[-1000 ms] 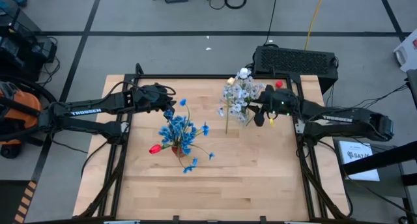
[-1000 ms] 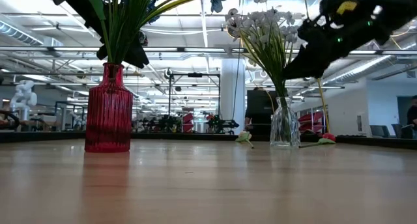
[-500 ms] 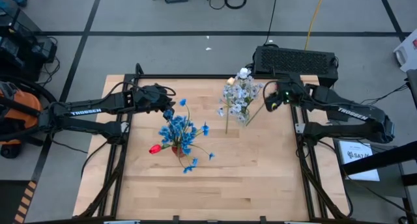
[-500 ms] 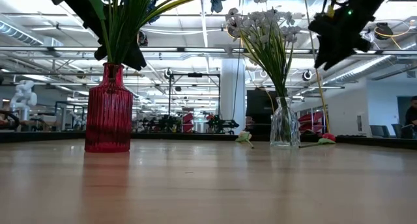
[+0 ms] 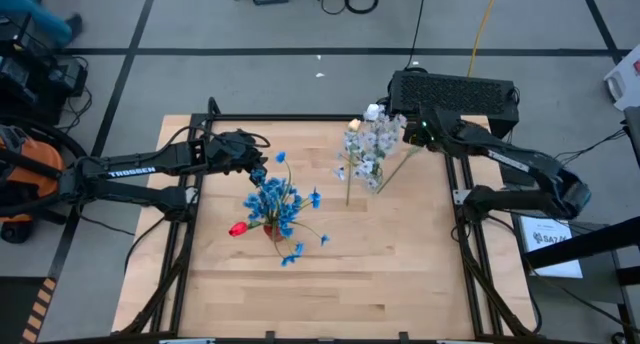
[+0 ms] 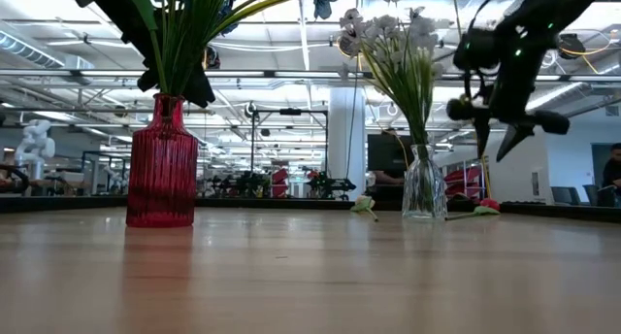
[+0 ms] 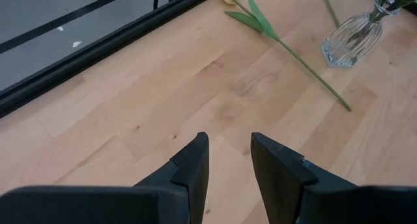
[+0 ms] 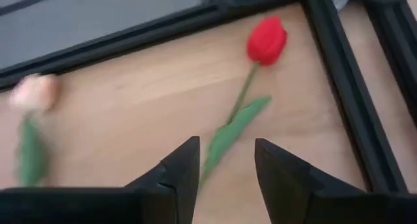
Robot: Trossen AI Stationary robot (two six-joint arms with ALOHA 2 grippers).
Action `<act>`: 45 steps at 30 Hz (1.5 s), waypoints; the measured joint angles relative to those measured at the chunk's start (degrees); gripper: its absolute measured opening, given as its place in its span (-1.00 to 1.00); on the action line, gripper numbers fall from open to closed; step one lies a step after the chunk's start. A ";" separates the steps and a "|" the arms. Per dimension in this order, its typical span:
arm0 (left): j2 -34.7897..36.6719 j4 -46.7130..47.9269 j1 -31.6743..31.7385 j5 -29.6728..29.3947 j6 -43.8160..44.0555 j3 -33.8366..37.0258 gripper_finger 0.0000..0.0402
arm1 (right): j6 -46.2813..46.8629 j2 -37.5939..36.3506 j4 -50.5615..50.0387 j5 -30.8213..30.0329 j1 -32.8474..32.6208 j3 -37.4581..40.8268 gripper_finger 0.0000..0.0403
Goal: Sort flowers into vase by color
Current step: Put the red tulip into the red vase
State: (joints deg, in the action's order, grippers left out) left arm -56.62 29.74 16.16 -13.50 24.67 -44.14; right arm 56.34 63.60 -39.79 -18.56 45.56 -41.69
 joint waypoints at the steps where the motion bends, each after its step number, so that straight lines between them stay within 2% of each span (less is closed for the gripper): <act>1: 0.00 0.00 0.00 0.00 0.00 0.00 -0.40 | 0.04 1.53 0.70 0.89 1.67 0.03 -0.32; 7: 0.00 -0.02 0.00 0.00 -0.02 0.00 -0.40 | 0.10 11.03 6.42 8.74 9.84 0.09 -0.36; 12: 0.00 0.57 0.00 0.02 -0.02 0.00 -0.40 | 0.30 17.09 9.91 12.80 13.22 0.09 -0.42; 18: 0.00 1.38 0.00 0.02 -0.02 0.00 -0.40 | 1.31 22.18 11.01 13.12 13.60 0.09 -0.54; 22: 0.00 1.38 0.00 0.02 -0.02 0.00 -0.40 | 2.37 22.74 11.45 12.46 13.16 -0.01 -0.65; 29: 0.00 1.38 0.00 0.04 -0.07 0.00 -0.40 | -1.33 22.72 9.41 13.29 12.88 -0.02 -0.97; 33: 0.00 1.42 0.00 0.28 -0.12 0.00 -0.40 | -1.50 20.92 7.70 14.18 11.50 -0.02 -0.98; 37: 0.00 1.53 -0.01 1.44 -3.16 0.00 -0.40 | -1.97 15.58 6.27 14.06 9.26 -0.02 -0.99; 45: 0.02 2.38 0.00 2.08 -5.23 0.00 -0.40 | -2.48 -4.92 -5.62 5.42 3.32 -0.04 -1.00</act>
State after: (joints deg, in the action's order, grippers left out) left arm -56.60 32.12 16.16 -11.41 19.44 -44.14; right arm 53.86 58.68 -45.41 -13.14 48.88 -41.74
